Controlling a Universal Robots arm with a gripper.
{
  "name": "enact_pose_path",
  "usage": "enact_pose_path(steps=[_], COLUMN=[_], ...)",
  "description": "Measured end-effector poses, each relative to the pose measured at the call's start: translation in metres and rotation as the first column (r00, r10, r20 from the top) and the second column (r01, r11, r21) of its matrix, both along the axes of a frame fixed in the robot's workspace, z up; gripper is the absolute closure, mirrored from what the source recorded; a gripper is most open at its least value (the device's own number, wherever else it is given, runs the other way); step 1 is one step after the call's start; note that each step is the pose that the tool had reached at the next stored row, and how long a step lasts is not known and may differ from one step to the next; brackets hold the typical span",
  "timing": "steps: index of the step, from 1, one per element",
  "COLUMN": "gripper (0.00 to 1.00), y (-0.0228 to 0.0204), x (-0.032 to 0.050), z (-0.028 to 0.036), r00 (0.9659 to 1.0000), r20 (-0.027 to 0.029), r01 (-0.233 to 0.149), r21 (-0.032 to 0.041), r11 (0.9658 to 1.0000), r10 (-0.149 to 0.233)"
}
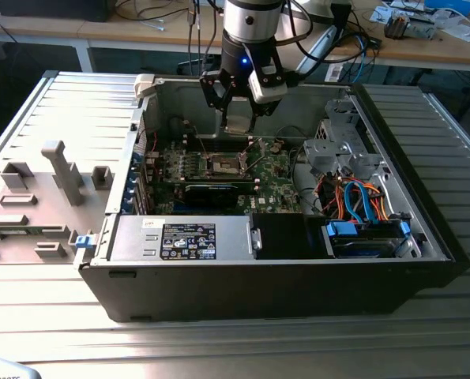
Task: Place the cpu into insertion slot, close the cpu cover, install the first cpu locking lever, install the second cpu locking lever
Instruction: 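Place the cpu into insertion slot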
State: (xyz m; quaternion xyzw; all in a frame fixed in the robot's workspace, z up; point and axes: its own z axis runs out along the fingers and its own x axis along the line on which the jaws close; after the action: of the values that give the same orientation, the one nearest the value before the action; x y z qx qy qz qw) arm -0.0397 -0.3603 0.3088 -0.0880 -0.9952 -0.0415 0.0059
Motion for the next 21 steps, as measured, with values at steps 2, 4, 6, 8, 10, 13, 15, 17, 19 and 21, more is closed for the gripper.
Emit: enact_pose_path(steps=[2, 4, 6, 8, 10, 13, 15, 17, 19, 21], gripper=[0.45, 0.45, 0.45, 0.45, 0.45, 0.45, 0.45, 0.45, 0.45, 0.45], y=[0.0000, 0.0000, 0.0000, 0.0000, 0.0000, 0.0000, 0.0000, 0.0000, 0.0000, 0.0000], x=[0.0000, 0.0000, 0.0000, 0.0000, 0.0000, 0.0000, 0.0000, 0.0000, 0.0000, 0.0000], z=[0.0000, 0.0000, 0.0000, 0.0000, 0.0000, -0.0001, -0.0001, -0.0001, -0.0001, -0.0001], r00=[1.0000, 1.0000, 1.0000, 1.0000, 0.9999, 0.9999, 0.9998, 0.9998, 0.9997, 0.9996], r20=[0.0000, 0.0000, 0.0000, 0.0000, 0.0000, 0.0000, 0.0000, 0.0000, 0.0000, 0.0000], r01=[0.002, 0.004, 0.007, 0.009, 0.012, 0.016, 0.019, 0.022, 0.024, 0.028], r21=[0.0000, 0.0000, 0.0000, 0.0000, 0.0000, 0.0000, 0.0001, 0.0000, 0.0000, 0.0000], r11=[1.0000, 1.0000, 1.0000, 1.0000, 0.9999, 0.9999, 0.9998, 0.9998, 0.9997, 0.9996], r10=[-0.002, -0.004, -0.007, -0.009, -0.012, -0.016, -0.019, -0.022, -0.024, -0.028])
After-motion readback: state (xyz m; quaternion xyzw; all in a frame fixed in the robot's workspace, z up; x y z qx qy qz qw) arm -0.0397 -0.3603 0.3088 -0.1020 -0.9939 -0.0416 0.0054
